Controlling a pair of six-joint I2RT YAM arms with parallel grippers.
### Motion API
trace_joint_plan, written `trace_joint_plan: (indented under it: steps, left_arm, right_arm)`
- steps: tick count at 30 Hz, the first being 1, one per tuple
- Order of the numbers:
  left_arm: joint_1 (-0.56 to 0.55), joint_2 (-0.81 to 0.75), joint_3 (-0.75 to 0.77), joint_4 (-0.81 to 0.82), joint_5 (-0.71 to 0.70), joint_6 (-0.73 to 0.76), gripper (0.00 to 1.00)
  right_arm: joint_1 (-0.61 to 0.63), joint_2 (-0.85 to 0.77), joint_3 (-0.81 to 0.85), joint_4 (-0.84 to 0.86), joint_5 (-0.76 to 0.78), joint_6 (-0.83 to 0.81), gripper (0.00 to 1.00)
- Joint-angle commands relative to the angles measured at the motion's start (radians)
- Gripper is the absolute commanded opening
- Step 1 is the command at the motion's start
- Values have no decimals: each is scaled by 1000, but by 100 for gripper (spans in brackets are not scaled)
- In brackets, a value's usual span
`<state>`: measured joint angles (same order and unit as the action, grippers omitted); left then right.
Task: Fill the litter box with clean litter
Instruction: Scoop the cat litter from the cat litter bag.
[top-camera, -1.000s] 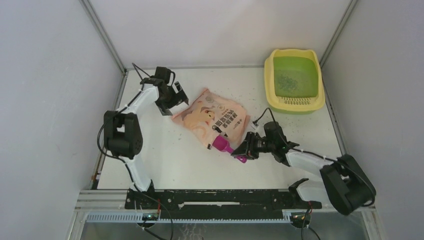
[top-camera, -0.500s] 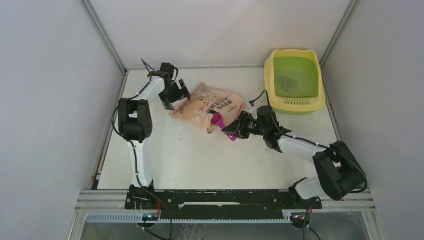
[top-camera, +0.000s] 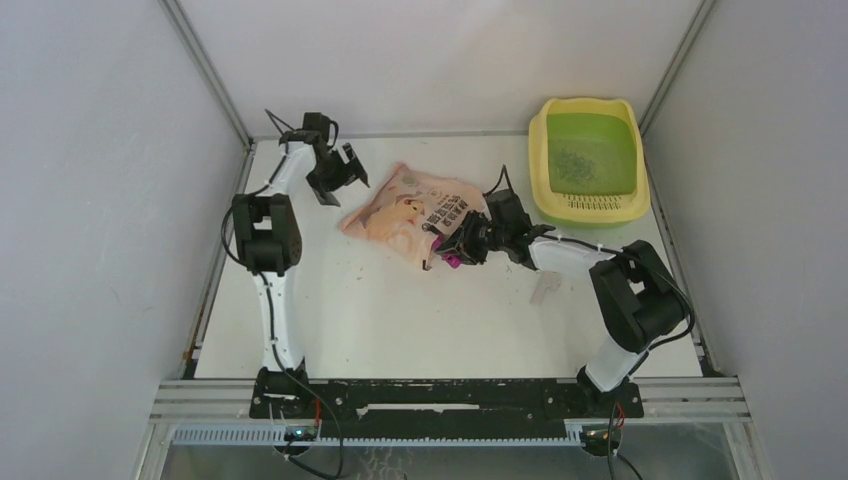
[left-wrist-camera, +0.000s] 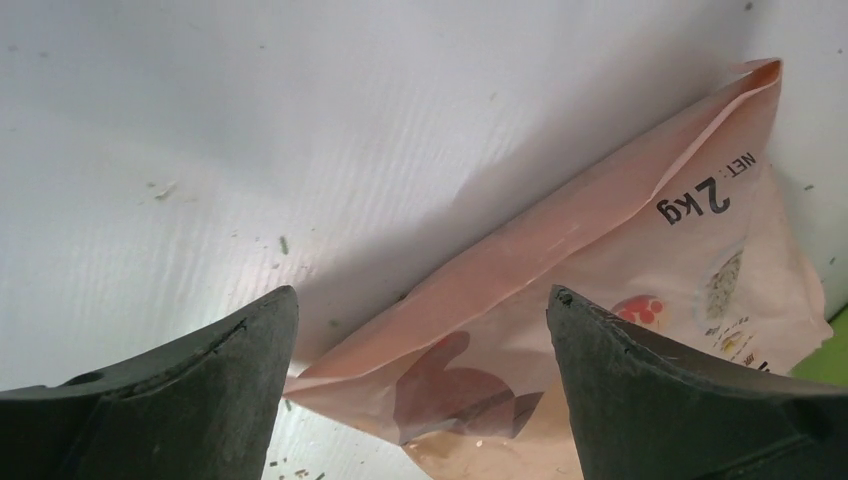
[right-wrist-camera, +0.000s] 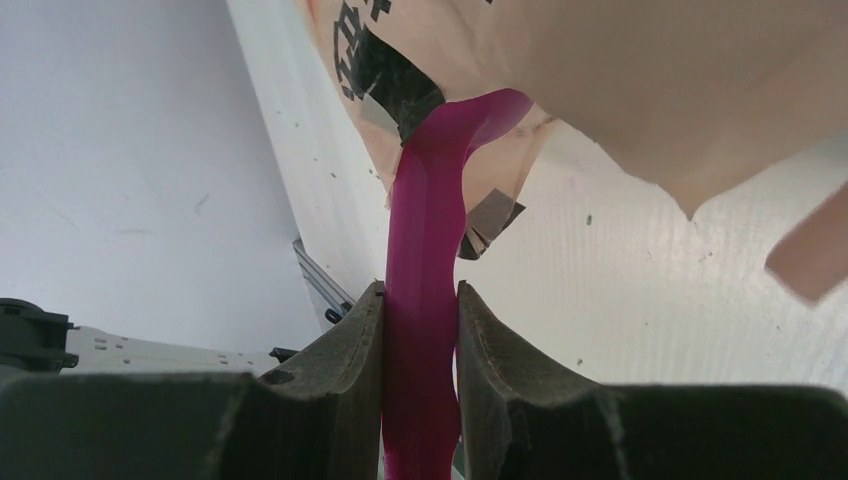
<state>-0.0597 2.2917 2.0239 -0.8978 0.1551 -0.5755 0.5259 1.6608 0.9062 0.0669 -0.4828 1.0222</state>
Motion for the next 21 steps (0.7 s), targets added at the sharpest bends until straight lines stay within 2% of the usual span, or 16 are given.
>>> trace_joint_plan:
  steps: [1,7,12,21]
  left_arm:
    - [-17,42,81,-49,39,36,97]
    - [-36,98,128,-69,49,47,97]
    - [-78,147,183,-119,73,78,92]
    - [-162,82,31,-105,8,126,81]
  right_arm:
    - [-4,18,76,-123,-29,-50,0]
    - [-18,93,153,-185,-81,-82,0]
    - [-18,140,228,-258,-79,-116,0]
    - [-44,200,280,-275,-104,-137,0]
